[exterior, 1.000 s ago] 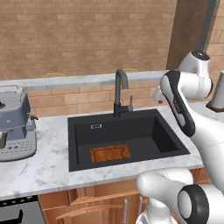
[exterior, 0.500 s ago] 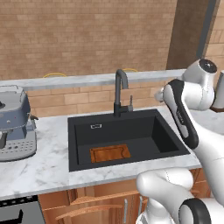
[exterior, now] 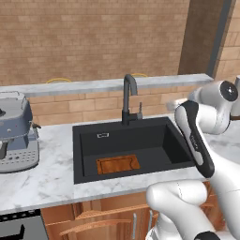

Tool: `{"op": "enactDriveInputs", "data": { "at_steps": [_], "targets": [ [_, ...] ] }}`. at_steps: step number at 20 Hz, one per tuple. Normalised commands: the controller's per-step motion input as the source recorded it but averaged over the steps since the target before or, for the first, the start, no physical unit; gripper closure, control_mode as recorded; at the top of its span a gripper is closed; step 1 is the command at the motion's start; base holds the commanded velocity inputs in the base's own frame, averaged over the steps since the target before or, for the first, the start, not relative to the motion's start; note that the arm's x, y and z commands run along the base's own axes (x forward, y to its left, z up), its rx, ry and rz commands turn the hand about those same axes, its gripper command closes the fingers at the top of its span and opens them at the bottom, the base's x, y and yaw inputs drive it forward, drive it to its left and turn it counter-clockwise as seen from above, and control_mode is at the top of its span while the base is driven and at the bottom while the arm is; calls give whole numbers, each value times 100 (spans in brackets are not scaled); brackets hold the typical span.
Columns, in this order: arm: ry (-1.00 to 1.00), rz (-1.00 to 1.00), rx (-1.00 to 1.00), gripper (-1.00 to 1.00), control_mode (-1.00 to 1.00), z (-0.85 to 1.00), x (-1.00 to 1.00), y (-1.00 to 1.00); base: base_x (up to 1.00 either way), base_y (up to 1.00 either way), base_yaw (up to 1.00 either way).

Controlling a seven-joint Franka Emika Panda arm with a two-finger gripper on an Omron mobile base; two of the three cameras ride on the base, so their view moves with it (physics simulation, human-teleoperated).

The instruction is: Turn on the sink faucet with hot water and rinse the cutting board for ten seconds, then turn off the faucet. Push the cutting board to reach the water if necessary.

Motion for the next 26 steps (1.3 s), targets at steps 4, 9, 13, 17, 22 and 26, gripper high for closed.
{"op": "enactDriveInputs", "data": {
  "at_steps": [4,9,13,17,22,26],
  "targets": [
    [-21,0,0,-100,-100,0,10,0,0,0,0],
    [-14,0,0,-100,-100,0,7,0,0,0,0],
    [-5,0,0,-100,-100,0,0,0,0,0,0],
    [0,0,0,-100,-100,-1,0,0,0,0,0],
    [0,0,0,-100,-100,-10,3,0,0,0,0],
    [0,0,0,-100,-100,-16,6,0,0,0,0]
  ]
}}
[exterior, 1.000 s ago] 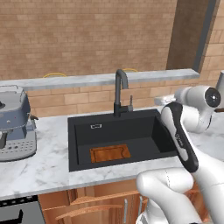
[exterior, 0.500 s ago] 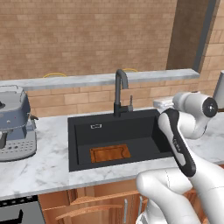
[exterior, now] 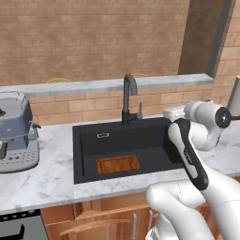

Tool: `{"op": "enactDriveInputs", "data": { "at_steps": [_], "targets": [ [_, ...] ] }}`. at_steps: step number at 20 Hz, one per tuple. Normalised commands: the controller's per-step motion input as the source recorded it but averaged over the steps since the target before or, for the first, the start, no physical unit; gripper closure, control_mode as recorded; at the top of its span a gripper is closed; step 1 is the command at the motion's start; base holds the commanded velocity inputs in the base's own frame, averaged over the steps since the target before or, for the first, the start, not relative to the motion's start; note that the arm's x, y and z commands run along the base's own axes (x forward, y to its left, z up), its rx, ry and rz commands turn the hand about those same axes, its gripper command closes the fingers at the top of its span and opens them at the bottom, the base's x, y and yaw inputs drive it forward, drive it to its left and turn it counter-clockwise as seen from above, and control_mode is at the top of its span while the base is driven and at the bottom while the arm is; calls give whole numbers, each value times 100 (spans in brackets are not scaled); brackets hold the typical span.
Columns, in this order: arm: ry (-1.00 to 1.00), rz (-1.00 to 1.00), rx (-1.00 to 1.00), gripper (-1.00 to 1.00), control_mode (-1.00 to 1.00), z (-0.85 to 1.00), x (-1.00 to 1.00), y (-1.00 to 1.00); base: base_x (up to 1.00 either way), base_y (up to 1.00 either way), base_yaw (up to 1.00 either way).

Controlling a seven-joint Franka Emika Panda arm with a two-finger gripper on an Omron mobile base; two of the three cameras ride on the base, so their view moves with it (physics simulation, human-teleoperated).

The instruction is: Turn on the sink faucet with hot water and rinse the cutting board for ten seconds, then turn off the faucet. Push the cutting board to reach the water if necessary.

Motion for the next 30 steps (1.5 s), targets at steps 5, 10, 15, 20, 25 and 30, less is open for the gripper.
{"op": "enactDriveInputs", "data": {
  "at_steps": [5,10,15,20,25,30],
  "targets": [
    [0,0,1,-100,-100,-23,15,0,0,0,0],
    [0,0,2,-100,-100,-21,29,0,0,0,0],
    [0,0,1,-100,-100,-19,31,0,0,0,0],
    [0,0,3,-100,-100,-20,31,0,0,0,0],
    [0,0,2,-100,-100,-14,30,0,0,0,0],
    [0,0,1,-100,-100,-10,28,0,0,0,0]
  ]
}}
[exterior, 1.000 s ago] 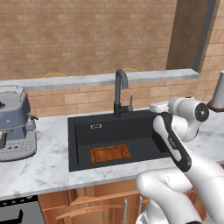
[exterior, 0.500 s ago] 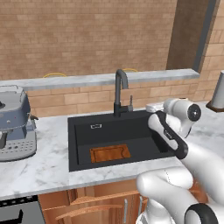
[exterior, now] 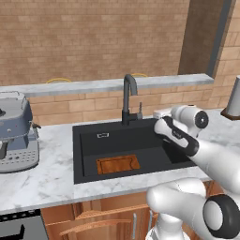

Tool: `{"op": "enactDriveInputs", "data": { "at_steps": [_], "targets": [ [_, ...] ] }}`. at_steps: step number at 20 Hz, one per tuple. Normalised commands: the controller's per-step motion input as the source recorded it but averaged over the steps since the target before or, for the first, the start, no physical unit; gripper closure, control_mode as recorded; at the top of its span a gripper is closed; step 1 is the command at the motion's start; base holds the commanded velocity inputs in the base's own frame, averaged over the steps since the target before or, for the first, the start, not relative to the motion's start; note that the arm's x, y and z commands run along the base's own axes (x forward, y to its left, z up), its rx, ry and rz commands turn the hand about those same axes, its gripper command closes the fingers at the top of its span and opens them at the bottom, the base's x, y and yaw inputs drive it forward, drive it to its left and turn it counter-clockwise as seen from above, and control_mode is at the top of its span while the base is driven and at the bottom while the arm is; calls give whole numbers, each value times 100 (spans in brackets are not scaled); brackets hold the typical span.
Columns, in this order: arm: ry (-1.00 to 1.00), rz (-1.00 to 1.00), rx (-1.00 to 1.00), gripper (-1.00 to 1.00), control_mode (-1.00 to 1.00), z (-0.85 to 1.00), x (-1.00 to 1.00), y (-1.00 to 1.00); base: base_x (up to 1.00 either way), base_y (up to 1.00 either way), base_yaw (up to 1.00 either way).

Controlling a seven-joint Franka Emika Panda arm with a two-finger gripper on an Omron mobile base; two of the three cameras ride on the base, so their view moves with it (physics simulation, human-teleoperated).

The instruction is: Turn on the sink faucet with hot water and rinse the cutting board for ten seconds, then turn off the faucet. Push the cutting board to reach the water if necessary.

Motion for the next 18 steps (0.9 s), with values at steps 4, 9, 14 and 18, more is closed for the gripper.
{"op": "enactDriveInputs", "data": {
  "at_steps": [4,9,14,18],
  "targets": [
    [0,0,2,-100,-100,-11,26,0,0,0,0],
    [0,1,2,-100,-100,-10,24,0,0,0,0],
    [0,3,1,-100,-100,-10,17,0,0,0,0],
    [0,4,1,-100,-100,-9,5,0,0,0,0]
  ]
}}
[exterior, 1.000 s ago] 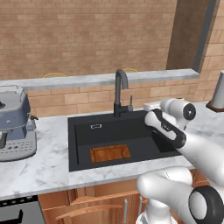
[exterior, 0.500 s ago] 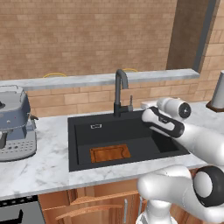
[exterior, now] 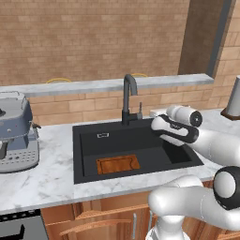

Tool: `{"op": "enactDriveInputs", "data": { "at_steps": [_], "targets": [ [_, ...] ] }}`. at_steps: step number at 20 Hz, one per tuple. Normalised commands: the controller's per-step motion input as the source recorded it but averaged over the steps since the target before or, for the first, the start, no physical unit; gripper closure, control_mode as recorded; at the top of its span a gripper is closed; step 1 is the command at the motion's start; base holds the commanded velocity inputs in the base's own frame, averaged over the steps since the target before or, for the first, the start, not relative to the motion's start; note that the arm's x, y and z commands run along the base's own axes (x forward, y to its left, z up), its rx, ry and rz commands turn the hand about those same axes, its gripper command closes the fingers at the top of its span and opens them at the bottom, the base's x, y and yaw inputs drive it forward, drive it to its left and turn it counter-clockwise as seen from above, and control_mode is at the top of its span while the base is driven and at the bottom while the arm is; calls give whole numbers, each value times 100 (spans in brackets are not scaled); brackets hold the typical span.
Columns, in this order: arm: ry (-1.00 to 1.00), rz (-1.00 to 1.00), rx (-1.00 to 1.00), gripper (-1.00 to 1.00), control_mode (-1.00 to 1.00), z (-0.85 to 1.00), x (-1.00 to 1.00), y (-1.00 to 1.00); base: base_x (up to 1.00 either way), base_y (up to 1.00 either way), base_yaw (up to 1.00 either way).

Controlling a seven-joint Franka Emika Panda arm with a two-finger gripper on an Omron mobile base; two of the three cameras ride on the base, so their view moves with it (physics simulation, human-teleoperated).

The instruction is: Turn on the sink faucet with hot water and rinse the cutting board for ten seconds, then turn off the faucet. Push the cutting board to reach the water if necessary.

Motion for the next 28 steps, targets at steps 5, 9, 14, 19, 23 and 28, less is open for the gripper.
{"op": "enactDriveInputs", "data": {
  "at_steps": [5,9,14,19,23,28],
  "targets": [
    [0,4,2,-100,-100,-3,5,-5,0,0,0],
    [-1,5,2,-100,-100,0,15,-24,0,0,0],
    [0,2,3,-100,-100,-1,24,-33,0,0,0],
    [0,0,2,-100,-100,-8,27,-18,0,0,0],
    [0,0,0,-100,-100,-12,37,0,0,0,0],
    [0,0,0,-100,-100,-16,45,0,0,0,0]
  ]
}}
